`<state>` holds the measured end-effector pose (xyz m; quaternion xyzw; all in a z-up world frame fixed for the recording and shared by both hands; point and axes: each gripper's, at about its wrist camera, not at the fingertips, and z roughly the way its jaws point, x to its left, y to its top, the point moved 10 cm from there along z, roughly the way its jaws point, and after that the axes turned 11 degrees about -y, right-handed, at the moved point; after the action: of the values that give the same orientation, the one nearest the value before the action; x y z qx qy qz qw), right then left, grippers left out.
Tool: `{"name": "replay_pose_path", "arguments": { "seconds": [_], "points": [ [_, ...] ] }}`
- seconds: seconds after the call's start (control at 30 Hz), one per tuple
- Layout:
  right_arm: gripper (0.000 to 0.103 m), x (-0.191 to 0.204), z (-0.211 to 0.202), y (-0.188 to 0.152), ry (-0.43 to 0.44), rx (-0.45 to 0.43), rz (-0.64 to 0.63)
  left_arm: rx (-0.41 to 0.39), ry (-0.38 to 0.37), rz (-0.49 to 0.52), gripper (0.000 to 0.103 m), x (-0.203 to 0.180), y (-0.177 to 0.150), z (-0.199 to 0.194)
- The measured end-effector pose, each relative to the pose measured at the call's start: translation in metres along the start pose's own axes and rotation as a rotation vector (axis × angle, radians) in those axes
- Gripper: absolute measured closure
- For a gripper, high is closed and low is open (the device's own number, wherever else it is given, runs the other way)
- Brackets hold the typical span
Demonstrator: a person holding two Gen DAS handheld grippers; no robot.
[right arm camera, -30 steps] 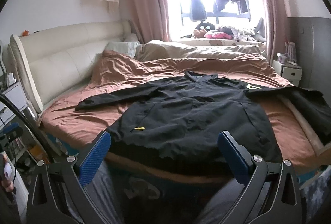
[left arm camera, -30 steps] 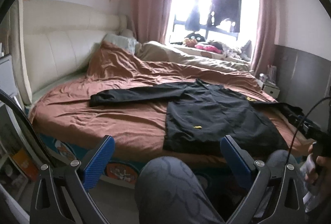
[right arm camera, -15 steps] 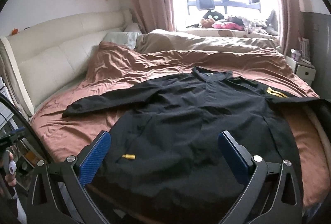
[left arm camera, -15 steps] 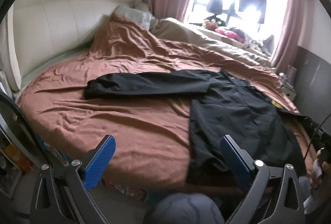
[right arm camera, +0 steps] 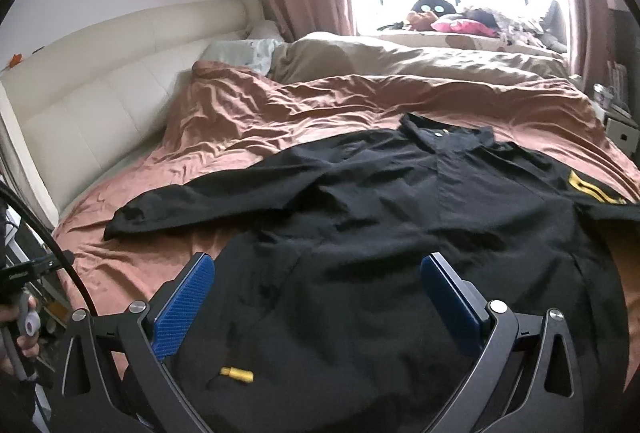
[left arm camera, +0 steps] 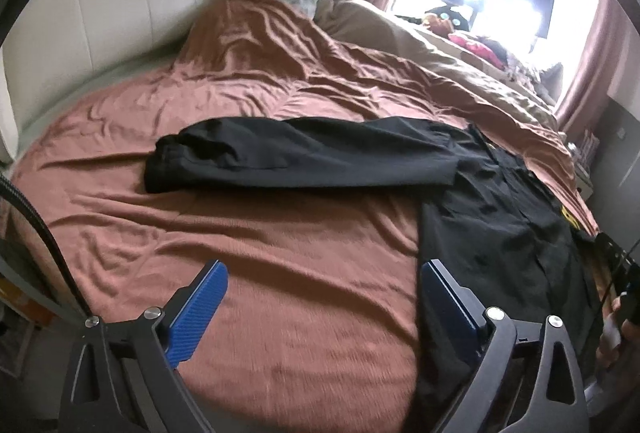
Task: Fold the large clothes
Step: 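Move both grippers toward the black shirt lying on the bed, then grasp the black shirt sleeve with the left gripper and lift it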
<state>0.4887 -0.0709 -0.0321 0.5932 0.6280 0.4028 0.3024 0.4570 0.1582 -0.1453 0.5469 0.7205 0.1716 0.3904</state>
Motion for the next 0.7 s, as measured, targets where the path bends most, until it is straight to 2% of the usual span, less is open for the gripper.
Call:
{"name": "replay_pose_path", "arguments": {
  "seconds": [0.13,0.23,0.3,0.33,0.37,0.5,0.7],
  "points": [
    [0.000,0.006,0.031,0.020,0.018,0.009,-0.021,0.032,0.006,-0.080,0.012,0.026,0.011,0.028],
    [0.004,0.011,0.050,0.033,0.022,-0.009,-0.066,0.053,-0.012,-0.146,0.014,0.044,0.021,0.052],
    [0.011,0.011,0.063,0.038,0.004,-0.013,-0.079,0.060,-0.033,-0.192,0.014,0.054,0.027,0.066],
    [0.022,0.009,0.071,0.041,-0.003,-0.010,-0.078,0.063,-0.037,-0.219,0.014,0.058,0.029,0.071],
    [0.030,0.010,0.077,0.042,-0.006,-0.001,-0.078,0.064,-0.041,-0.238,0.014,0.061,0.032,0.077],
    [0.032,0.009,0.107,0.046,0.014,0.052,-0.053,0.078,-0.056,-0.309,0.017,0.076,0.041,0.101],
    [0.038,0.009,0.142,0.060,0.019,0.096,-0.037,0.113,-0.042,-0.517,0.045,0.116,0.041,0.139]
  ]
}}
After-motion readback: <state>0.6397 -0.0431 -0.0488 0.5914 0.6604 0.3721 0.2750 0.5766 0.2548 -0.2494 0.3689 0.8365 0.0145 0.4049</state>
